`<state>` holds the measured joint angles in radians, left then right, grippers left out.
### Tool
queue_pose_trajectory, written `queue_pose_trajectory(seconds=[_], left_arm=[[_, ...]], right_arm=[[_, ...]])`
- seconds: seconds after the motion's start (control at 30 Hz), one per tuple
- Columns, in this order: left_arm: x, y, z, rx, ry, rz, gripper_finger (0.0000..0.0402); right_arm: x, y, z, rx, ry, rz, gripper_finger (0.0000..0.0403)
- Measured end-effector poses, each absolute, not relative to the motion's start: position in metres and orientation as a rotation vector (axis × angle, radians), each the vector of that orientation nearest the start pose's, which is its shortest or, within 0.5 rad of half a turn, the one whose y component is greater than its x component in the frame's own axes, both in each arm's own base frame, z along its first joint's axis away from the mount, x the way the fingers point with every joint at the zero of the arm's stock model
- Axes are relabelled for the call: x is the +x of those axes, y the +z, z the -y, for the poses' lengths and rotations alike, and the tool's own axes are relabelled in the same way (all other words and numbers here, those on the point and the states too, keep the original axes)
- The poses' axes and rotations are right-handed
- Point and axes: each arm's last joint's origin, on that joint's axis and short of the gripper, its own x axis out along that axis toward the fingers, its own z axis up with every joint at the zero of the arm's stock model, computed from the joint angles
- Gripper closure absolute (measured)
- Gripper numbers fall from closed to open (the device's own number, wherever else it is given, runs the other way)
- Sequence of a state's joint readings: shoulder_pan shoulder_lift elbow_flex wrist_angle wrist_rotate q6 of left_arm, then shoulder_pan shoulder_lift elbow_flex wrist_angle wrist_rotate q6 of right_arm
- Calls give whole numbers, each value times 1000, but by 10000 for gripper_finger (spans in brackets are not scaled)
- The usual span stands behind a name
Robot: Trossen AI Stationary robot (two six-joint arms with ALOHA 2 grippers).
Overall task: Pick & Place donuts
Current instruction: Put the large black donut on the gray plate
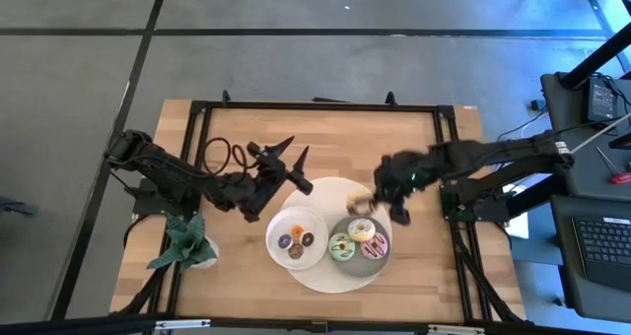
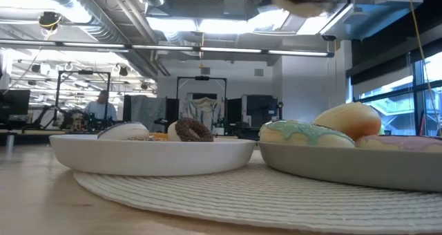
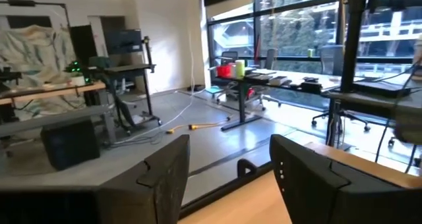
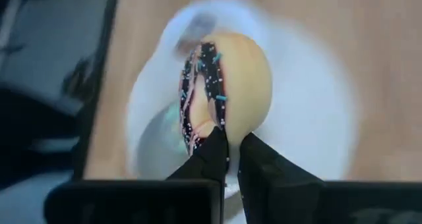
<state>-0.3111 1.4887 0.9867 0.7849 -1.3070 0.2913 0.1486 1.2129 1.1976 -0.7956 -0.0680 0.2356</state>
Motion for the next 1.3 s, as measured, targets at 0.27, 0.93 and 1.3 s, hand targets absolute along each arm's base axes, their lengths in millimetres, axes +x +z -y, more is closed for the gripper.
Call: queue_pose_trajectory(seconds=[0.27,0.93,1.3], left_arm=[[309,322,66,2,990,92,196],[314,296,82,25,752,-39,195],[314,291,91,-14,614,-65,199]], right_arm=[[234,284,-69,379,158,-932,374],[237,223,-153,603,-59,-1014,378],[250,184,-168,576,-140,-1098,371]])
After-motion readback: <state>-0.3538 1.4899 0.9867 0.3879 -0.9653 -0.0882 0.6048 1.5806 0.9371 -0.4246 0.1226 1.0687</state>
